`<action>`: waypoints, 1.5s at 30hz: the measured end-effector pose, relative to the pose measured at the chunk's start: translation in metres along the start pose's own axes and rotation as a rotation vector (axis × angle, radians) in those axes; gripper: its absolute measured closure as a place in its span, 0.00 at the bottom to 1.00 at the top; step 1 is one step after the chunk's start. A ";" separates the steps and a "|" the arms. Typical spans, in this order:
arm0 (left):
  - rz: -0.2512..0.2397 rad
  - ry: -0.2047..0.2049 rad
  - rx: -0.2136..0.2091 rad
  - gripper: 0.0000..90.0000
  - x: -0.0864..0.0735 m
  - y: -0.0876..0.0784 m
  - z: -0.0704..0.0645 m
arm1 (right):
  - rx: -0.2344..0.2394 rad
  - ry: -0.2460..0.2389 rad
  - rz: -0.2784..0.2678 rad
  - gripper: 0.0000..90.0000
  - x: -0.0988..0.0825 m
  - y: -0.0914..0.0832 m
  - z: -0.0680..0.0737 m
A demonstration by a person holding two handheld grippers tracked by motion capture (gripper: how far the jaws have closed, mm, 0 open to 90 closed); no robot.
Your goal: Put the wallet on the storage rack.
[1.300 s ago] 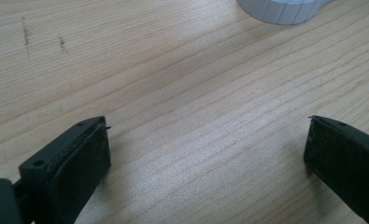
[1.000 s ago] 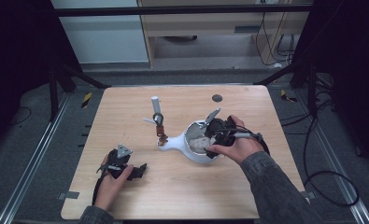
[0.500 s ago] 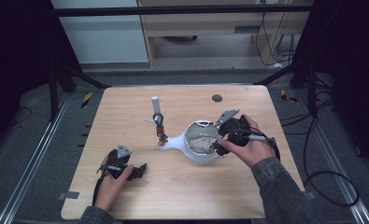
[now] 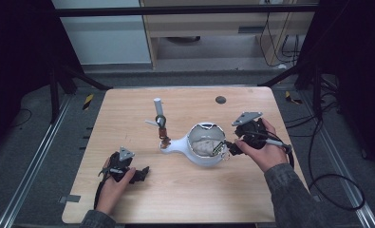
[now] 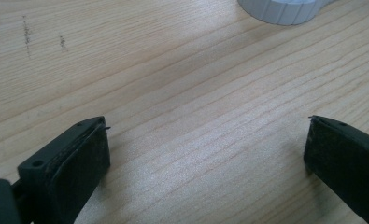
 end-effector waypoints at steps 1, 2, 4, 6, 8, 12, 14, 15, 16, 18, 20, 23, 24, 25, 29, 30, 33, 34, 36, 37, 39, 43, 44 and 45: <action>0.000 0.001 0.001 0.00 0.000 0.000 0.000 | -0.001 0.005 -0.001 0.11 -0.002 0.001 -0.001; 0.000 0.001 0.001 0.00 0.000 0.000 0.000 | -0.003 0.021 -0.004 0.11 -0.006 0.002 -0.002; 0.001 0.002 0.001 0.00 0.000 0.000 0.000 | -0.006 0.049 -0.013 0.10 -0.011 0.004 -0.004; 0.001 0.002 0.001 0.00 0.000 -0.001 0.000 | -0.005 0.081 -0.018 0.10 -0.016 0.005 -0.007; 0.001 0.002 0.000 0.00 0.000 0.000 0.000 | -0.012 0.105 -0.029 0.10 -0.021 0.007 -0.009; 0.002 0.002 -0.002 0.00 0.000 0.000 0.000 | 0.010 0.128 -0.016 0.10 -0.029 0.009 -0.010; 0.002 0.001 -0.003 0.00 0.000 0.000 0.000 | 0.010 0.139 -0.021 0.10 -0.034 0.009 -0.010; 0.002 0.002 -0.003 0.00 0.000 0.000 0.000 | 0.004 0.143 -0.022 0.10 -0.038 0.009 -0.010; 0.002 0.002 -0.003 0.00 0.000 0.000 0.000 | -0.006 0.145 -0.018 0.10 -0.041 0.009 -0.010; 0.002 0.002 -0.003 0.00 0.000 0.000 0.000 | -0.026 0.165 -0.012 0.10 -0.049 0.009 -0.010; 0.002 0.002 -0.002 0.00 0.000 0.000 0.000 | -0.029 0.180 -0.020 0.10 -0.055 0.009 -0.010; 0.002 0.002 -0.002 0.00 0.000 0.000 0.000 | -0.026 0.199 -0.027 0.09 -0.065 0.010 -0.006; 0.003 0.002 -0.003 0.00 0.000 0.000 0.000 | -0.029 0.205 -0.024 0.09 -0.069 0.011 -0.005; 0.003 0.003 -0.003 0.00 0.000 0.000 0.000 | -0.028 0.209 -0.022 0.08 -0.072 0.012 -0.004; 0.003 0.004 -0.005 0.00 -0.001 0.000 0.000 | -0.026 0.225 -0.011 0.08 -0.085 0.017 0.003; 0.004 0.004 -0.005 0.00 -0.001 0.000 0.000 | -0.027 0.234 -0.011 0.08 -0.089 0.019 0.006; 0.003 0.003 -0.005 0.00 -0.001 0.000 0.000 | -0.012 0.251 -0.003 0.08 -0.098 0.025 0.010; 0.004 0.004 -0.005 0.00 -0.001 0.000 0.000 | -0.003 0.260 0.003 0.08 -0.103 0.029 0.012; 0.004 0.005 -0.006 0.00 -0.001 0.000 0.000 | 0.010 0.283 0.013 0.08 -0.109 0.035 0.015; 0.003 0.004 -0.005 0.00 -0.001 0.000 0.000 | 0.013 0.289 0.015 0.08 -0.111 0.037 0.015; 0.004 0.004 -0.005 0.00 -0.001 -0.001 -0.001 | 0.019 0.310 0.027 0.08 -0.117 0.044 0.016; 0.003 0.004 -0.007 0.00 -0.001 -0.001 -0.001 | 0.009 0.364 0.041 0.09 -0.124 0.055 0.016; 0.003 0.003 -0.007 0.00 -0.001 -0.001 -0.001 | -0.004 0.374 0.035 0.09 -0.126 0.058 0.014; 0.003 0.003 -0.007 0.00 -0.001 -0.001 -0.001 | -0.003 0.391 0.030 0.09 -0.126 0.059 0.014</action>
Point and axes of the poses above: each handheld gripper's, and its own axes: y roughly forward along the jaws, x roughly out of its top, z roughly to its left, the point moved 3 cm from there along y, roughly forward along the jaws, and after that the axes turned 14 degrees about -y, right-handed, at the moved point
